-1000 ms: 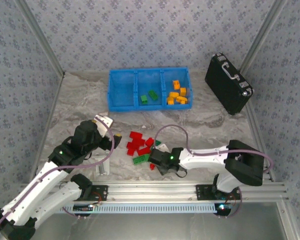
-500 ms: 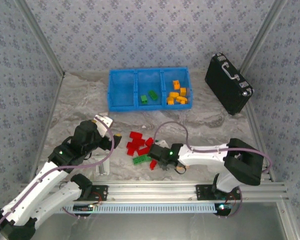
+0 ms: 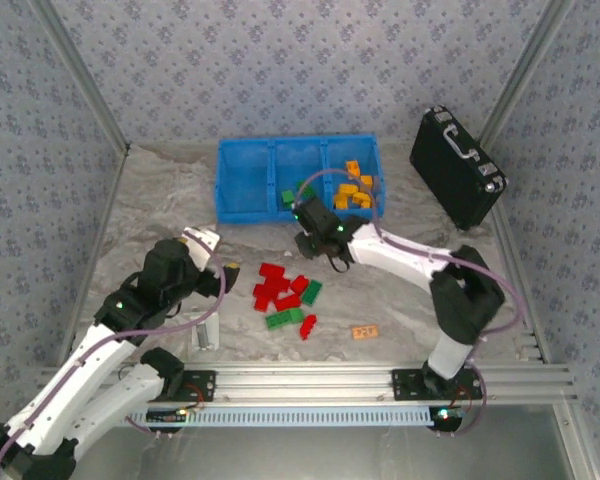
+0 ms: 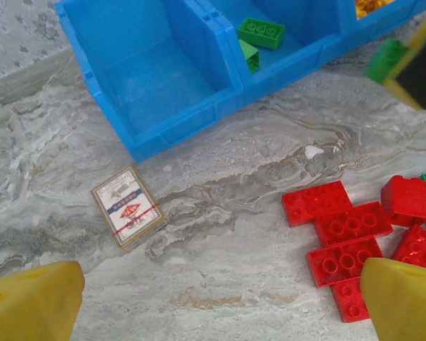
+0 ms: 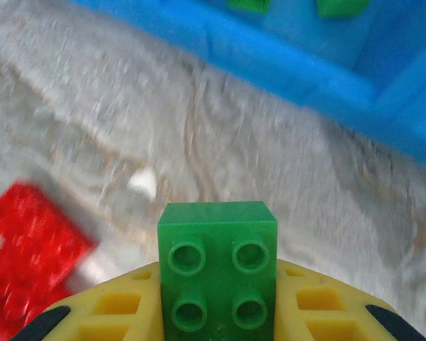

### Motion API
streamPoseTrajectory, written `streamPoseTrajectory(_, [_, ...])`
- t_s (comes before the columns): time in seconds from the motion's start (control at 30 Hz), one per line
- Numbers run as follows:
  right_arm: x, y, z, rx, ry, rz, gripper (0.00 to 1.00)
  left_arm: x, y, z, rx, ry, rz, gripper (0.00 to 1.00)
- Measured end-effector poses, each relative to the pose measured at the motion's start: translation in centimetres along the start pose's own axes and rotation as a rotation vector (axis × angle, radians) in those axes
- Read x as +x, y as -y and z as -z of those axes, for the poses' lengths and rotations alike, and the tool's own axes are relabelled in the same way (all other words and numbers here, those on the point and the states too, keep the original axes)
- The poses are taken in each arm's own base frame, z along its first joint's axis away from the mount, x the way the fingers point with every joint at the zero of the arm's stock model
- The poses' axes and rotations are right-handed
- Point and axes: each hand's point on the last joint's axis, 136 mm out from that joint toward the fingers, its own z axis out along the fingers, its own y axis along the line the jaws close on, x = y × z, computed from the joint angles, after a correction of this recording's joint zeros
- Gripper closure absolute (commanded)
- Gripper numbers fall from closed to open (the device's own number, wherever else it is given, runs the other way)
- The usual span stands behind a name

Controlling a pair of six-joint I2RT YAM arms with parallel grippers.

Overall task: Sort the legos into containers by color
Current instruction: Place the lego in the container.

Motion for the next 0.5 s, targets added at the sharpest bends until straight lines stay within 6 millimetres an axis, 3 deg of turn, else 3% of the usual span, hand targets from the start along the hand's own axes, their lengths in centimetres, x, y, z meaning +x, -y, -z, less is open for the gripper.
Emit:
streamPoseTrajectory(0.27, [-6.8,1.4,-6.4,-0.015,0.056,0.019,0.71,-0.4,-0.4,0.7,-0.013,0.032,0.008,0.00])
streamPoseTrajectory(0.5, [-10.2,2.8,-9.2,-0.007,0.096,0.003,0.71,-0.3,-0.8,1.1,-0.032,0.047,0.011,0.00])
